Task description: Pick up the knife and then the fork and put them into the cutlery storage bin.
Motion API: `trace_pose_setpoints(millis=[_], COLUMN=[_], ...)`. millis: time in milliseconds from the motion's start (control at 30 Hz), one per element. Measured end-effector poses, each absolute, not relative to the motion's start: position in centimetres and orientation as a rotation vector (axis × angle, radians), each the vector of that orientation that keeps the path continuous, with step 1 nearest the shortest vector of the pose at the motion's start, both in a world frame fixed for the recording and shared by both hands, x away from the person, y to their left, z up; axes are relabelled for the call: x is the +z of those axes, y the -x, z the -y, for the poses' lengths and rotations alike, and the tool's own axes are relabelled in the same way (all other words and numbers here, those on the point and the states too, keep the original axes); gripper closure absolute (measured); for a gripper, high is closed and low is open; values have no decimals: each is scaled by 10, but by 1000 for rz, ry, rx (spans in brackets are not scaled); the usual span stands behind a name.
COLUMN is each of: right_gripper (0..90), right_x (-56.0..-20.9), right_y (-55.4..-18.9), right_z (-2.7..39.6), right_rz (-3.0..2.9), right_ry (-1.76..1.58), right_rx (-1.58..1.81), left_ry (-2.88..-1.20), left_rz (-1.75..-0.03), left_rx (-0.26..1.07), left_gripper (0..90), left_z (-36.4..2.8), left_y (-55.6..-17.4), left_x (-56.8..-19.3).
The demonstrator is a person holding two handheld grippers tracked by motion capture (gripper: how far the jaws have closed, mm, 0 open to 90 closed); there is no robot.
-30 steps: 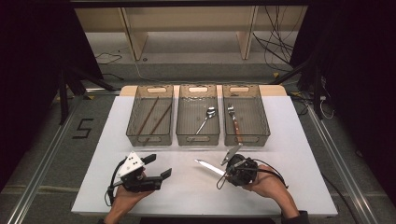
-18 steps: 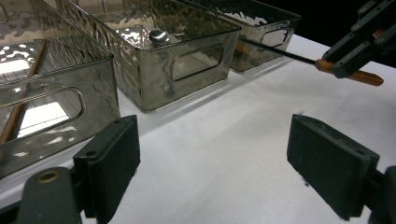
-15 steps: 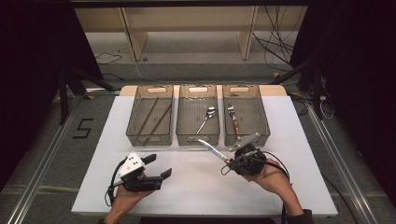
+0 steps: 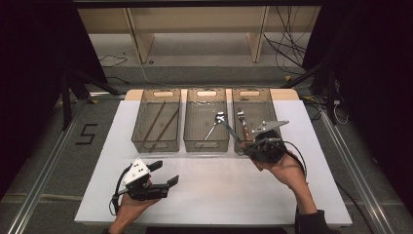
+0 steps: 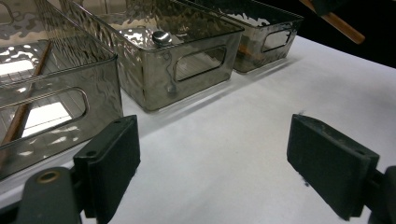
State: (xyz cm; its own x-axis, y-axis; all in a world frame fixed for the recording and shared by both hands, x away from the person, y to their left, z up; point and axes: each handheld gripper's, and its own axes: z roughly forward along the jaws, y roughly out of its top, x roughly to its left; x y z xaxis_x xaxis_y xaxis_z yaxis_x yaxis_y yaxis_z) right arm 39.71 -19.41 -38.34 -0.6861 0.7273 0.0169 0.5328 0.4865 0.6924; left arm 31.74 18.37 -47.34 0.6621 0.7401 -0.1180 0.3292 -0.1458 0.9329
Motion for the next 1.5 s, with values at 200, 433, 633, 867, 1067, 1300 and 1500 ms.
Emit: trace_pose_setpoints(millis=[200, 433, 633, 867, 1067, 1300, 1500], right_gripper=[772, 772, 772, 771, 771, 772, 772], right_x=[-378, -371, -368, -364, -366, -373, -383], right_y=[-415, -439, -462, -487, -504, -520, -527], right_z=[202, 209, 213, 215, 216, 218, 214], right_rz=[-2390, -2301, -2238, -2200, -2172, -2148, -2144], right_ry=[-1150, -1259, -1367, -1469, -1540, -1617, -1653], right_rx=[1012, 1007, 1012, 990, 960, 913, 881], left_ry=[-1738, -1732, -1731, -1729, -1727, -1729, -1729], left_rz=[-868, -868, -867, -870, -869, -870, -870], left_rx=[450, 450, 451, 449, 449, 448, 451], left_gripper=[170, 170, 170, 170, 170, 170, 170], left_z=[-184, -184, -184, -184, -185, -185, -185], left_y=[-318, -317, -317, -318, -317, -318, -317], left_x=[-473, -473, -473, -473, -473, -473, -473])
